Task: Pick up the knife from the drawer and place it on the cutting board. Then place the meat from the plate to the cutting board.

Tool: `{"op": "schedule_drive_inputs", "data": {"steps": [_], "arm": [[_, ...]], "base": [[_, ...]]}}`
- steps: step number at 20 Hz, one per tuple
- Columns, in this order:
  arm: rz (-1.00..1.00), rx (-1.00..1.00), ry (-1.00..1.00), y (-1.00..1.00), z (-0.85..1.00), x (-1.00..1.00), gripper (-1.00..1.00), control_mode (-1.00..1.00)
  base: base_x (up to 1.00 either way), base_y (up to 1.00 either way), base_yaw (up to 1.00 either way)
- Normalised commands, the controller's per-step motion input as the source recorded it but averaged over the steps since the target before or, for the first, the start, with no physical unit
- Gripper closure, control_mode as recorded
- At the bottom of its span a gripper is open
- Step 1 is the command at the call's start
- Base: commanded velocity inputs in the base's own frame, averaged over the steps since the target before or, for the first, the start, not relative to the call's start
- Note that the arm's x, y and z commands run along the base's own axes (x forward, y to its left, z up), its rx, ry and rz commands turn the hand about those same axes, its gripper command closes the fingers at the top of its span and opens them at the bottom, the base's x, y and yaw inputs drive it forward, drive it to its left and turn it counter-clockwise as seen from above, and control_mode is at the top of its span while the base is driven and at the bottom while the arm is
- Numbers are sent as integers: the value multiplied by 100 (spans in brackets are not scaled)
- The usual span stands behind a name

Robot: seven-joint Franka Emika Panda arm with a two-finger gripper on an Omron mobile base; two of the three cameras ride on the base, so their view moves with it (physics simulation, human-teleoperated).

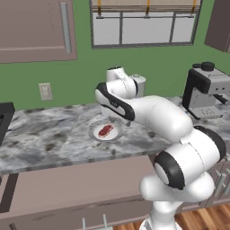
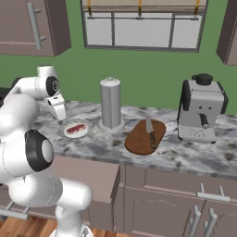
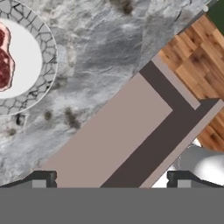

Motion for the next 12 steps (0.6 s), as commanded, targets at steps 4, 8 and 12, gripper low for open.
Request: {"op": "schedule_drive_inputs", "data": {"steps": [4, 8, 12], "arm": [[0, 0, 0, 0, -24, 13, -100, -100], [0, 0, -2, 0, -28, 16, -100, -100], [0, 0, -1, 0, -37, 17, -100, -100]], "base": [[0, 0, 0], [0, 0, 0], [0, 0, 0]]}}
